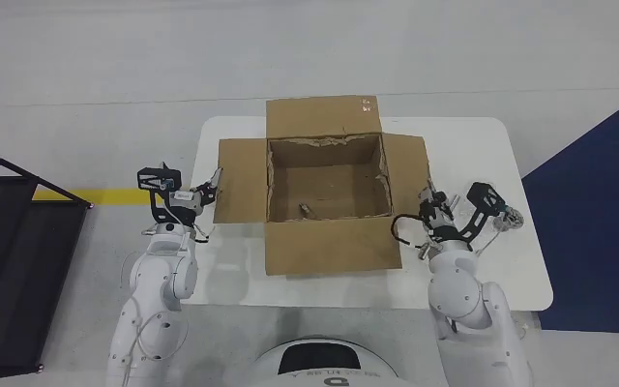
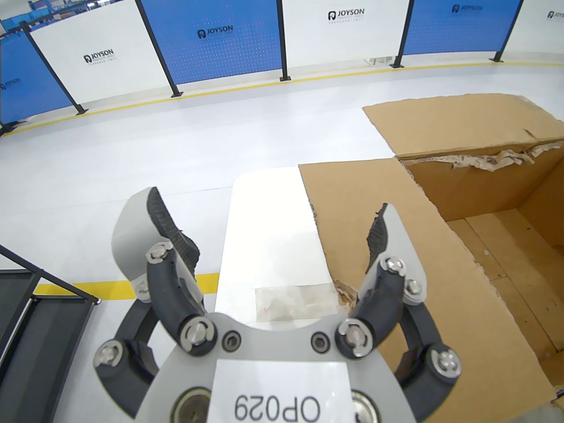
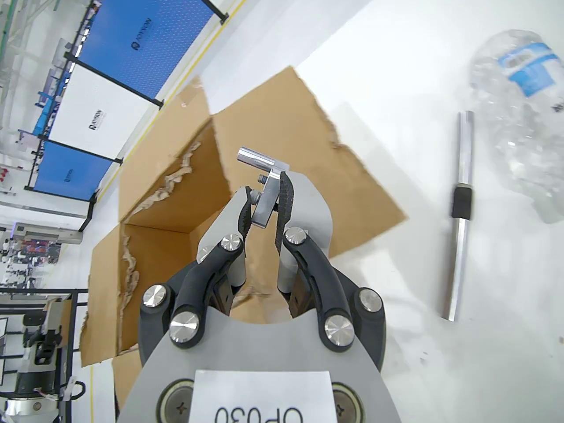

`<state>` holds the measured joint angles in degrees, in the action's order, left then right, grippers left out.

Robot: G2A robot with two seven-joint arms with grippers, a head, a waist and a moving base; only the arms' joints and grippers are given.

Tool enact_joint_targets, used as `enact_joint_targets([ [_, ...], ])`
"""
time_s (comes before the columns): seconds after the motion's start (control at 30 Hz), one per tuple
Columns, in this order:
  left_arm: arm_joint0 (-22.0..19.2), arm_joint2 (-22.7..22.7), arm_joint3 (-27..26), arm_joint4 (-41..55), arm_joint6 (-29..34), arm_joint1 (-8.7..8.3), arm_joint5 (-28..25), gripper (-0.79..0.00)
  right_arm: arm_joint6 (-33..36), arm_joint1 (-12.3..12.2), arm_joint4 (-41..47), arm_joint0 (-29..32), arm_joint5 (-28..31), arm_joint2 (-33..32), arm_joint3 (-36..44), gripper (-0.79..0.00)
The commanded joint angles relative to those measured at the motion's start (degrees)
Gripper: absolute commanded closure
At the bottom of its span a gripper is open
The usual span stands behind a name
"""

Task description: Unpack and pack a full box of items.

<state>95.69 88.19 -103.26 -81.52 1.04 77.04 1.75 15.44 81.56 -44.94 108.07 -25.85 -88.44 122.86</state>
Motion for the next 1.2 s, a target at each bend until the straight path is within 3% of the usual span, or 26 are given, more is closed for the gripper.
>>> enact_joint_targets([
  [0.0, 0.00, 0.00, 0.00, 0.00, 0.00, 0.00, 0.00, -0.785, 2.74, -0.40, 3.08, 3.16, 3.41, -5.13, -0.15, 0.000],
  [0.1, 0.00, 0.00, 0.00, 0.00, 0.00, 0.00, 0.00, -0.785, 6.77, -0.97, 5.21, 7.04, 7.79, -10.53, -0.80, 0.000],
  [0.2, 0.00, 0.00, 0.00, 0.00, 0.00, 0.00, 0.00, -0.785, 10.25, -1.33, 5.26, 8.95, 8.17, -13.33, -2.09, 0.000],
  [0.77, 0.00, 0.00, 0.00, 0.00, 0.00, 0.00, 0.00, -0.785, 22.46, -2.34, -9.68, -0.16, -5.92, -8.99, -10.68, 0.000],
  [1.17, 0.00, 0.00, 0.00, 0.00, 0.00, 0.00, 0.00, -0.785, 26.77, -2.69, -14.06, -3.63, -8.95, -7.43, -13.35, -0.259],
])
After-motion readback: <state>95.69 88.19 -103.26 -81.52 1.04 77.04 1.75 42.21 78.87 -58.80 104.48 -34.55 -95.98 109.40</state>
